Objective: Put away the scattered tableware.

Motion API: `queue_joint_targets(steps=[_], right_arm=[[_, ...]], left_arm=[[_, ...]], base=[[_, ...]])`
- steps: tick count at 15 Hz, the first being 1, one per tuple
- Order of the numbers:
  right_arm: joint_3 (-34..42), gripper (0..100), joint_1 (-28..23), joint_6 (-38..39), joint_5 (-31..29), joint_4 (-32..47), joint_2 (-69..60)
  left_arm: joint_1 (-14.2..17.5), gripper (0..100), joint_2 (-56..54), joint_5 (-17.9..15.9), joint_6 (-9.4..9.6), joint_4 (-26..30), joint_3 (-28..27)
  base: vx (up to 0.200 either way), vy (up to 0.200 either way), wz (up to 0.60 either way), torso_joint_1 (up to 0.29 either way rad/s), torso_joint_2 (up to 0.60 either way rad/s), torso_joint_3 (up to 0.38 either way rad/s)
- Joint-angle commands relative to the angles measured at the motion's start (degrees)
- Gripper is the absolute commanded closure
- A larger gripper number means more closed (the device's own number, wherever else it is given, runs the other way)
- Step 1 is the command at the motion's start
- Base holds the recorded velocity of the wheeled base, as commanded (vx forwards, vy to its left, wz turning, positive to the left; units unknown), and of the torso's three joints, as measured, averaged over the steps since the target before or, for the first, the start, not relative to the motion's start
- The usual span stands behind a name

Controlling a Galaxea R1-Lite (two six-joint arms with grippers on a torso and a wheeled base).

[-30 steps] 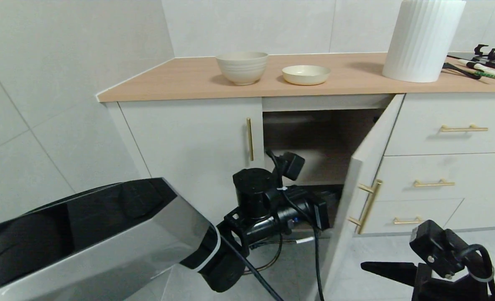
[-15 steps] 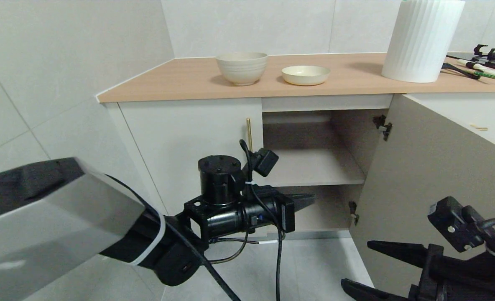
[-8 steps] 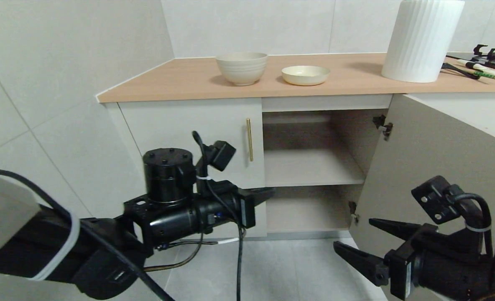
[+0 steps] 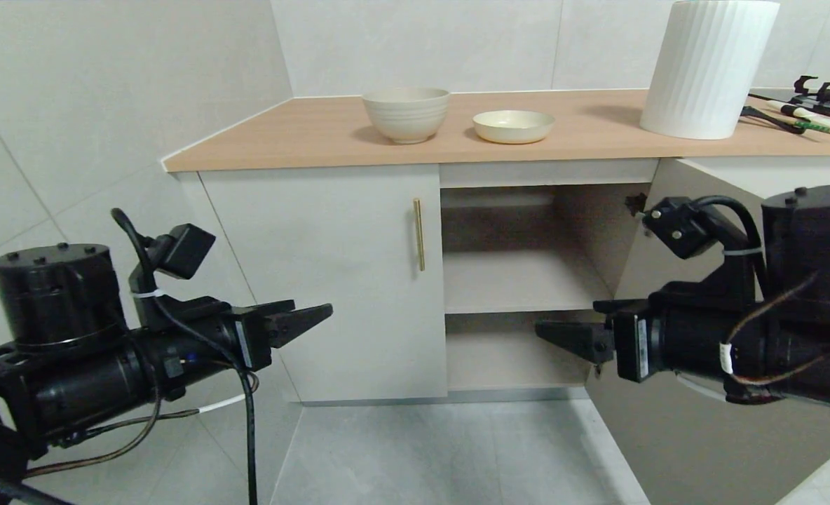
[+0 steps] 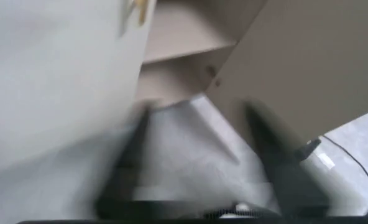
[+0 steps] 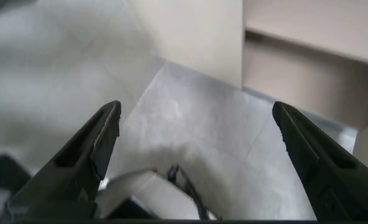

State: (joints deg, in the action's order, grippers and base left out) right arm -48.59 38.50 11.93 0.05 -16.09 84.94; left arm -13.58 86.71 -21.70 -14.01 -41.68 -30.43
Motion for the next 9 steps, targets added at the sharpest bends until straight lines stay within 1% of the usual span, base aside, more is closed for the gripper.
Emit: queue_joint_targets(steps=[1,4,6,9], right_arm=[[-3.35,0,-1.5,0.9,0.04,0.97,4.35],[-2.47,0,-2.64,2.13,-0.93,1.15,3.65],[0.6,0,-3.61,3.36,-0.66,0.8,3.03],[1.04,0,-4.75,3.36,-0.84,0.8,4.0]], left_arm=[[1.1,0,-5.32,-0.1,-0.06,0.9,1.07],[1.1,0,-4.01,-0.36,0.03,0.72,1.07],[0.84,0,-1.72,-0.19,1.17,0.55,1.16],[0.84,0,-2.25,-0.1,1.26,0.37,0.98]], base=[[0.0,0.0,0.0,0.0,0.0,0.0],[0.0,0.0,0.0,0.0,0.0,0.0],[0.0,0.0,0.0,0.0,0.0,0.0],[0.0,0.0,0.0,0.0,0.0,0.0]])
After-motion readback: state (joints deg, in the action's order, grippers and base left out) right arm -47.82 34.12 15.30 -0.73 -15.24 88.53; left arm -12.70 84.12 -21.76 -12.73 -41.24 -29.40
